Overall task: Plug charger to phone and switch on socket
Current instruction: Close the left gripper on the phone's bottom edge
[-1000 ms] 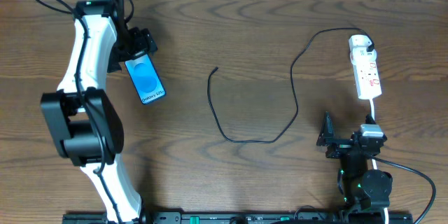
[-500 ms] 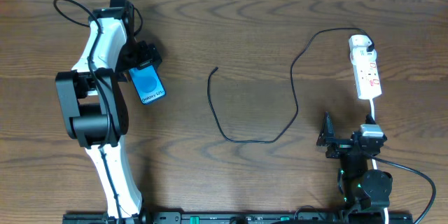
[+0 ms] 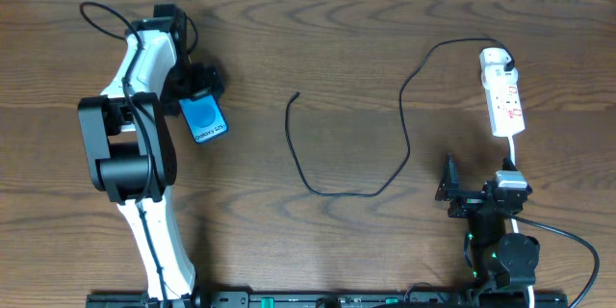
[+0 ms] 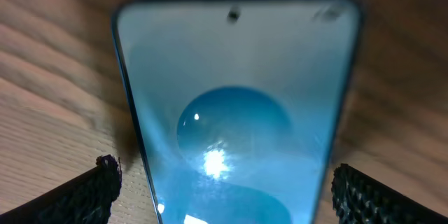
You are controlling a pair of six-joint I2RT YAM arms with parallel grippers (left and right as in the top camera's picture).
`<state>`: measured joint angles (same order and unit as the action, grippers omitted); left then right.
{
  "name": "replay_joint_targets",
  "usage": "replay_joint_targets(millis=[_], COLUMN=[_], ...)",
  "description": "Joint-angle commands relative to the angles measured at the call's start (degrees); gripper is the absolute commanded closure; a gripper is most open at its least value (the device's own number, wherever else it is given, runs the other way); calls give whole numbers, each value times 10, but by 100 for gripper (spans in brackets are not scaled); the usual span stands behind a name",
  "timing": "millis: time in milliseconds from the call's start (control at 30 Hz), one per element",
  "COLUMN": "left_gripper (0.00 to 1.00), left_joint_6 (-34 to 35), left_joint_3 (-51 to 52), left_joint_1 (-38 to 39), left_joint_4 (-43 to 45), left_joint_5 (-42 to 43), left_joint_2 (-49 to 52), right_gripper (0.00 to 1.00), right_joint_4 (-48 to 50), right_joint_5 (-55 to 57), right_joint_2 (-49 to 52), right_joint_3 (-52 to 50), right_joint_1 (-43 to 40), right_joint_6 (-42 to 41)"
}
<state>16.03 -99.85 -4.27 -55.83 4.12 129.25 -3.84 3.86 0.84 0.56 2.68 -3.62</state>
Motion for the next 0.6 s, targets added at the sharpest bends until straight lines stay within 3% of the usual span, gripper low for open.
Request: replay_joint_targets(millis=[0, 467, 567], left_gripper=[2, 0, 2], left_joint_6=[-11, -7, 24], left_joint_3=[11, 39, 60], left_joint_1=[2, 12, 15], left_joint_4=[3, 22, 40], left_joint_5=[-7, -3, -3], left_joint_2=[7, 7, 7], right_gripper=[1, 1, 1], right_joint_4=[-1, -1, -1], right_joint_5=[1, 1, 1], right_joint_2=[-5, -5, -5], right_joint_3=[-2, -2, -2], right_joint_1=[-4, -4, -4], right_joint_6=[7, 7, 7])
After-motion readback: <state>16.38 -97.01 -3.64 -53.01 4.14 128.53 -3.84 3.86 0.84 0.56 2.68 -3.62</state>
